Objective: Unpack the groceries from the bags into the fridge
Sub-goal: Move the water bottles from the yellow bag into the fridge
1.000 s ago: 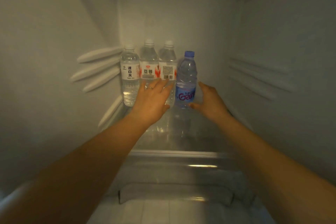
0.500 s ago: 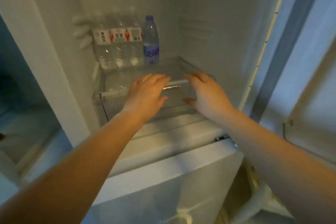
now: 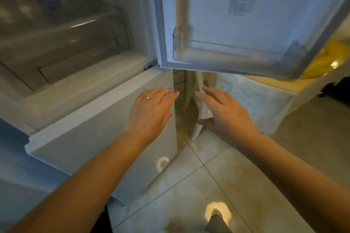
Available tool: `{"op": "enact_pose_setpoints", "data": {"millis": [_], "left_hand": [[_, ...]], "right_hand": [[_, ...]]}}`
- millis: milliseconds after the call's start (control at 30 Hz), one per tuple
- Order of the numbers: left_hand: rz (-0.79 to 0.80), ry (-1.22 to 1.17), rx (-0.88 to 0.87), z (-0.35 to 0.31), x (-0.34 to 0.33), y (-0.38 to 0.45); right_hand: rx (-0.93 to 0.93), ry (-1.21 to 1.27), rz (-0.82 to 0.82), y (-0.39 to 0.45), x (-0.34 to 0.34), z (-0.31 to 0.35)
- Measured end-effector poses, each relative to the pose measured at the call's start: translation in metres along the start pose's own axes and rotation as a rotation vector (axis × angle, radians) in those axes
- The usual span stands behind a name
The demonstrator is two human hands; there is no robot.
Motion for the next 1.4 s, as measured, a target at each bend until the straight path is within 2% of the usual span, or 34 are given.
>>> {"op": "enact_pose_setpoints", "data": {"millis": [167,367,500,633,900,1400], "left_hand": [[0.143,-0.123,-0.072,-0.091,-0.080,0.009],[0.244,-0.243,-0.117,-0.225,-0.179,0.040],[0.284,-0.295,-0.124,-0.304,-0.231,0.073],[0.318,-0.312,-0.132,-0.351,-0.267,0.109],[0.317,-0.280,-0.122,-0.373,-0.334,0.202],[0.245,-0.315,-0.065,-0.337,-0.459,0.475]], "right_hand": [[-0.177,-0.009,0.117,-0.103,-0.028,-0.081],[-0.393,-0.028,0.271,-0.225,-0.045,-0.214],[-0.442,-0.041,0.331,-0.277,-0.047,-0.297],[-0.456,-0.027,0.363,-0.298,-0.057,-0.363],[-0.434,0.001,0.379,-0.262,-0.092,-0.470],[-0.300,-0.012,0.320,-0.057,-0.136,-0.697]]}}
Point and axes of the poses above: each hand's wrist, its own y-axis towards the middle knuckle, its own x-axis out of the back of the hand, z = x × y, the point moved 4 cm from there along y, towards the middle knuckle, and after that the axes turned 15 degrees about -y, right-handed, at the moved point
